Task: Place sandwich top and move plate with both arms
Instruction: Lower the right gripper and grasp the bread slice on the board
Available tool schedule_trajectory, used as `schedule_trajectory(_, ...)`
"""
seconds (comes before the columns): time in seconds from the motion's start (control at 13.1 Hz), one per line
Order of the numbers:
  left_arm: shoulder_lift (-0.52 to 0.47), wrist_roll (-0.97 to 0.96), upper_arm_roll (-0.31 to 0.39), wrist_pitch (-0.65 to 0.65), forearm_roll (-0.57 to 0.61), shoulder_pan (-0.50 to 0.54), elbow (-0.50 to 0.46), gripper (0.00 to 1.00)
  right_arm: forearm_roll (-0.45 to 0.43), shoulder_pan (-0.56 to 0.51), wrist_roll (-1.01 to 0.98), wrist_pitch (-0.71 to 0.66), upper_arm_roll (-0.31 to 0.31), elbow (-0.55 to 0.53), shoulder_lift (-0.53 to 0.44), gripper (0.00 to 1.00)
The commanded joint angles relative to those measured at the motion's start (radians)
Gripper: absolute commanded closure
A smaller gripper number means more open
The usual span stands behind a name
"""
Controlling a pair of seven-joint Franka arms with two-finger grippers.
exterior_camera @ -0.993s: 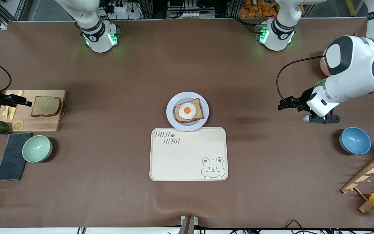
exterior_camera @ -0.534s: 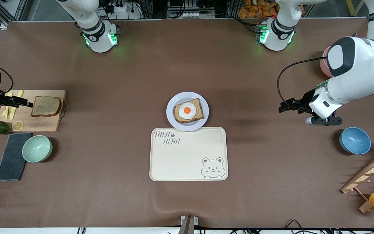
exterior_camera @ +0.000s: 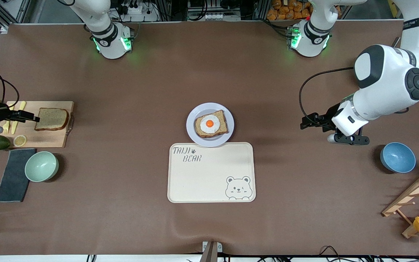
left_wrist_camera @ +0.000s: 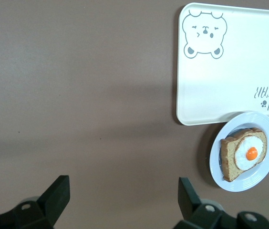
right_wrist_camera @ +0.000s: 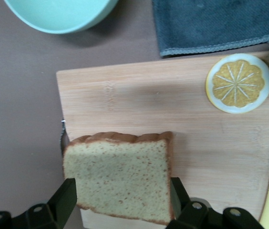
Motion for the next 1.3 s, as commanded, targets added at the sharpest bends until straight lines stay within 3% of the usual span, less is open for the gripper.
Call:
schedule_trajectory(0.0,0.014,-0.003,0.000,0.010,-0.021,0.005,0.018,0.00,0.020,-0.038,-0.046,0.024,0.016,-0.001,0.030,0.17)
schedule_trajectory(0.38,0.012,-0.014,0.001,0.019,-0.021,0.008,0.018,0.00,0.031,-0.061,-0.090,0.059,0.019,-0.001,0.065,0.17)
schedule_trajectory(0.69,0.011,-0.026,0.000,0.027,-0.021,0.006,0.018,0.00,0.063,-0.068,-0.127,0.067,0.018,-0.002,0.085,0.31)
schedule_trajectory(1.22,0.005,-0.034,0.001,0.024,-0.021,0.011,0.015,0.00,0.065,-0.080,-0.138,0.067,0.019,-0.001,0.102,0.36)
